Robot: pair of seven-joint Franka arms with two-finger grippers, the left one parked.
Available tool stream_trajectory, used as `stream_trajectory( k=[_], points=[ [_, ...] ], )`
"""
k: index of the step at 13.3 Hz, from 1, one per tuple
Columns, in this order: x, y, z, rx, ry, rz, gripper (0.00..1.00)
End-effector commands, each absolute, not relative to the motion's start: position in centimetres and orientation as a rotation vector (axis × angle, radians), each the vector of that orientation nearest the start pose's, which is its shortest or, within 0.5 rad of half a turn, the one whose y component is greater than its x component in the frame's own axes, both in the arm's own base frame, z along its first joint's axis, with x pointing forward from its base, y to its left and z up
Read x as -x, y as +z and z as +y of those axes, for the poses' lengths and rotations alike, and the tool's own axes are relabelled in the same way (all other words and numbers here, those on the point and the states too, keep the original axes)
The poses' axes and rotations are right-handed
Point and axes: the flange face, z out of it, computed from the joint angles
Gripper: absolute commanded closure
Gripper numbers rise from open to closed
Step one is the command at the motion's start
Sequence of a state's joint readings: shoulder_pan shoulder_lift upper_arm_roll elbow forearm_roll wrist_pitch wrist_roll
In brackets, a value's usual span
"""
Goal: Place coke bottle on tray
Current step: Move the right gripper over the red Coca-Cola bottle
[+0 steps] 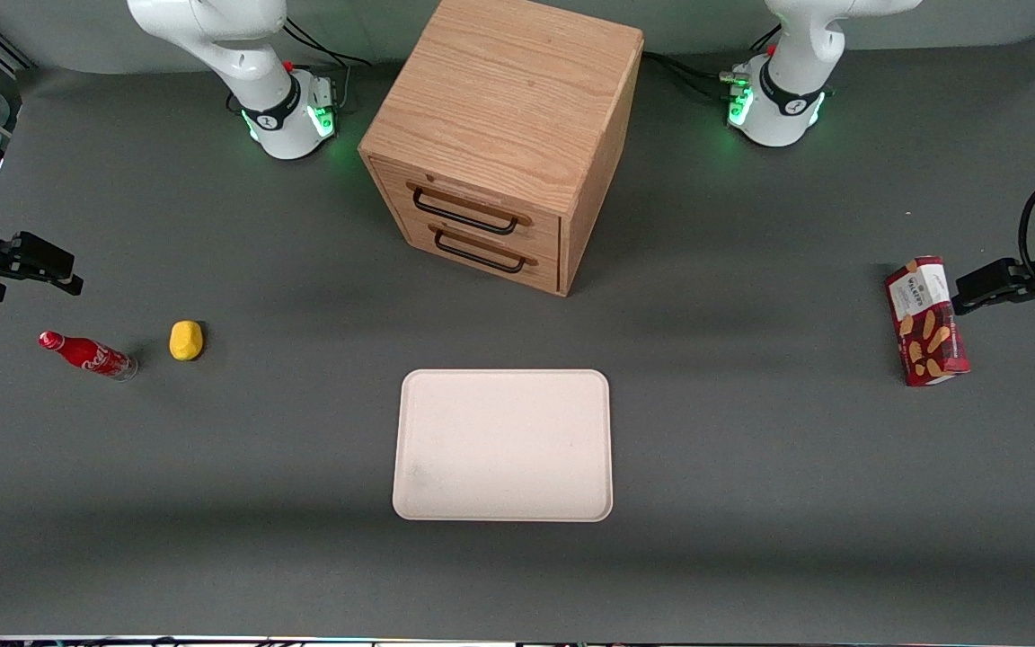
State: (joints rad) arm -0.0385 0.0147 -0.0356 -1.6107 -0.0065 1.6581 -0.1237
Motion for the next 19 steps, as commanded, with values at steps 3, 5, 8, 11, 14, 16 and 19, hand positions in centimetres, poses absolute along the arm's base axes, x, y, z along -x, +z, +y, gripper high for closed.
stream_trajectory(
  k=[3,5,8,11,14,16,19],
  points=[
    [-55.78,60.75,-4.29,3.159,-0.043,-0.101,0.0],
    [-55.84,60.75,-4.31,3.161,-0.045,-0.106,0.0],
    [-55.82,60.66,-4.29,3.159,-0.041,-0.104,0.0],
    [-55.73,60.71,-4.29,3.159,-0.036,-0.106,0.0],
    [-55.29,60.34,-4.26,3.155,0.029,-0.1,0.0],
    [-55.24,60.3,-4.26,3.154,0.036,-0.103,0.0],
    [-55.21,60.06,-4.42,3.152,0.056,-0.103,0.0]
  ],
)
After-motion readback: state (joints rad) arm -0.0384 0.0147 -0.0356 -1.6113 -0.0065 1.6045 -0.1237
